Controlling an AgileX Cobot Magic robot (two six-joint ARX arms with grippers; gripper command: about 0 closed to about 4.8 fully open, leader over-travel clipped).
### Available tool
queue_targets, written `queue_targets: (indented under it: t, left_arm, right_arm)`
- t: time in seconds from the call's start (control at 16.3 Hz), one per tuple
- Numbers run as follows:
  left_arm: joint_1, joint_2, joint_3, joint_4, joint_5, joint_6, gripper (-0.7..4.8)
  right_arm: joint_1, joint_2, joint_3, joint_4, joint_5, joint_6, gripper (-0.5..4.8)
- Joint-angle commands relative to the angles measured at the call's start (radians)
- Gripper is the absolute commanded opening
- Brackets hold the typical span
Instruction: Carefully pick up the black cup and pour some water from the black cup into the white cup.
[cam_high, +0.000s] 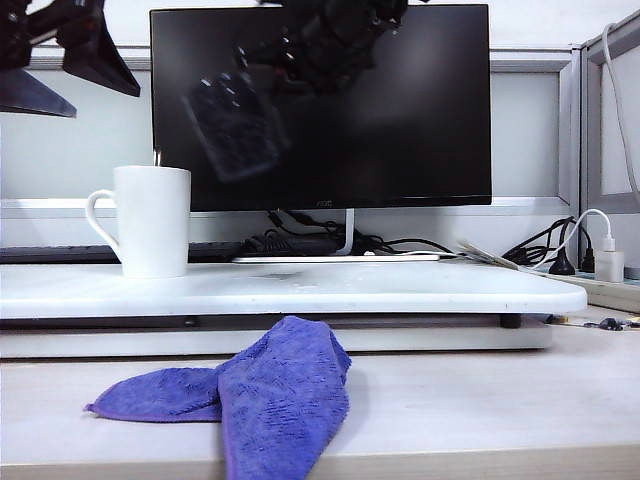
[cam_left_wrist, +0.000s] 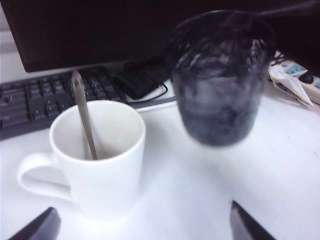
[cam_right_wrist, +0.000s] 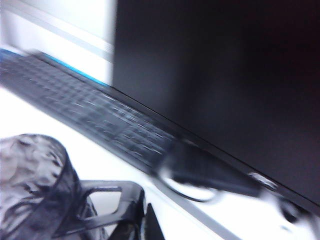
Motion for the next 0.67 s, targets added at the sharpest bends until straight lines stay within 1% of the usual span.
queue_targets:
  t: [0.06, 0.18, 0.49, 0.61, 0.67]
  left_arm:
    - [0.000, -0.029, 0.004, -0.048, 0.002, 0.007, 4.79]
    - [0.000, -0.042, 0.004, -0.057, 0.008, 0.007, 4.79]
    - [0.000, -0.043, 0.004, -0.066, 0.008, 0.008, 4.79]
    - [0.000, -0.043, 0.004, -0.068, 0.002, 0.035, 4.79]
    - [0.000, -0.043, 0.004, -0.068, 0.001, 0.040, 4.79]
  right_arm:
    - [0.001, -0.010, 0.012, 0.056, 0.036, -0.005, -0.03]
    - [0.000, 0.009, 0.023, 0.089, 0.035, -0.067, -0.03]
    - [0.000, 0.102, 0.159, 0.045, 0.035, -0.076, -0.03]
    - [0.003, 0.104, 0.172, 0.044, 0.048, -0.147, -0.03]
    - [0.003, 0.104, 0.172, 0.043, 0.060, -0.160, -0.03]
